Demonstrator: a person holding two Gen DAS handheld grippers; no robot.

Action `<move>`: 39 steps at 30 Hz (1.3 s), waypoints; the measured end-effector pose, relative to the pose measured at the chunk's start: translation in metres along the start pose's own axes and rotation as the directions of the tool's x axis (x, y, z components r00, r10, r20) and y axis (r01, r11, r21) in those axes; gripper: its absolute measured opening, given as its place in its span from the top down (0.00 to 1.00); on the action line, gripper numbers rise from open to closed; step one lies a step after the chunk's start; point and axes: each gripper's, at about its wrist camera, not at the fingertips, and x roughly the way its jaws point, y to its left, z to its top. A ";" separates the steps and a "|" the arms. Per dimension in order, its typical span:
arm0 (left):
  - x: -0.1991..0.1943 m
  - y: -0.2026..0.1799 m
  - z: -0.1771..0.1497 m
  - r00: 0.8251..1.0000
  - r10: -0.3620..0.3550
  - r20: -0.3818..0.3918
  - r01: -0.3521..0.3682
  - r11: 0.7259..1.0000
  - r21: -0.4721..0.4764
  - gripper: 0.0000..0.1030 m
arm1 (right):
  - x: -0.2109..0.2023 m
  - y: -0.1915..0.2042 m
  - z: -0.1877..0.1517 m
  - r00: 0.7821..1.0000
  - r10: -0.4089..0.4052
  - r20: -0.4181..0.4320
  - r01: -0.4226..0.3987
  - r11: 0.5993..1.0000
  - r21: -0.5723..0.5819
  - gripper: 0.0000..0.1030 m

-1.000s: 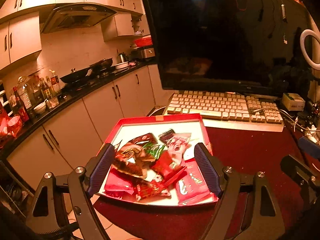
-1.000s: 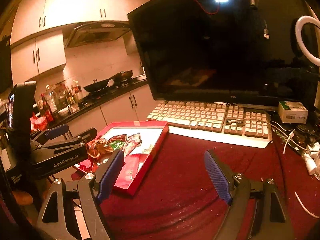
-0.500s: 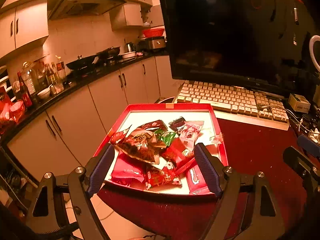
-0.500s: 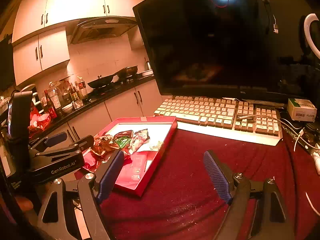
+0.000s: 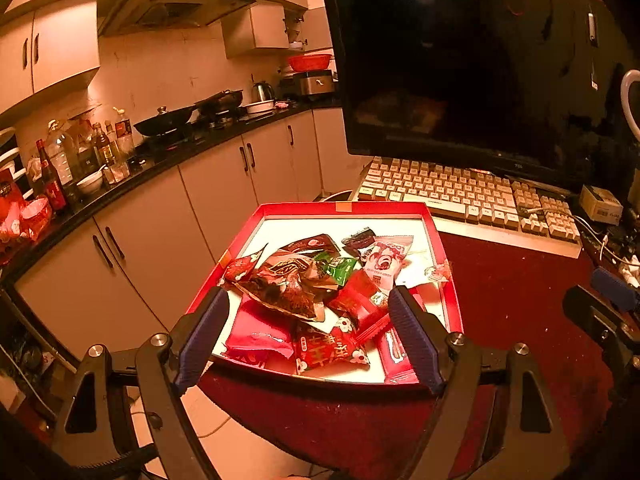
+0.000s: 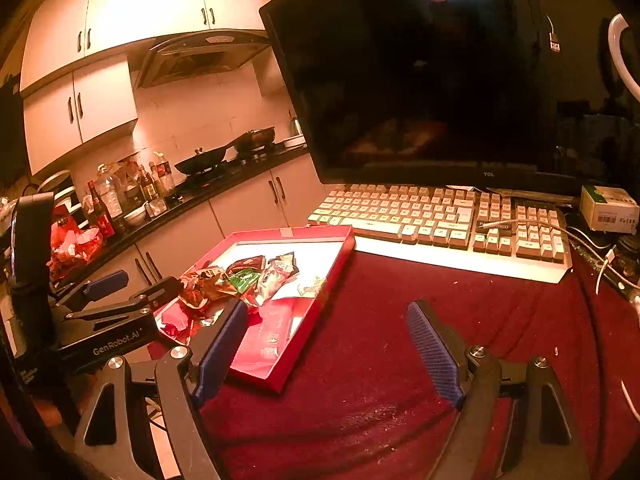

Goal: Organize snacks

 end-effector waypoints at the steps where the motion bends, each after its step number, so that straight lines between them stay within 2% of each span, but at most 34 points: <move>1: 0.001 0.000 0.000 1.000 0.003 0.000 -0.003 1.000 -0.001 0.20 | 0.001 0.000 0.000 1.000 0.000 0.000 0.000 1.000 0.001 0.19; 11: 0.003 0.003 -0.002 1.000 0.021 0.012 -0.021 1.000 0.004 0.20 | 0.004 -0.001 -0.003 1.000 0.004 -0.008 -0.004 1.000 0.012 0.19; 15: 0.003 0.004 -0.003 0.998 0.055 0.035 -0.055 0.998 0.011 0.20 | 0.004 -0.002 -0.003 1.000 0.006 -0.002 -0.006 1.000 0.015 0.19; 22: 0.009 0.010 -0.006 0.997 0.077 0.009 -0.077 0.997 -0.011 0.20 | 0.006 -0.002 -0.004 1.000 0.011 -0.005 -0.011 1.000 0.025 0.19; 28: 0.010 0.005 -0.010 0.995 0.095 0.008 -0.095 0.995 0.031 0.20 | 0.007 -0.002 -0.004 1.000 0.011 -0.007 -0.011 1.000 0.021 0.19; 39: 0.000 0.013 -0.003 0.996 0.074 0.039 -0.074 0.997 0.009 0.20 | 0.007 -0.002 -0.004 1.000 0.013 -0.007 -0.013 1.000 0.021 0.19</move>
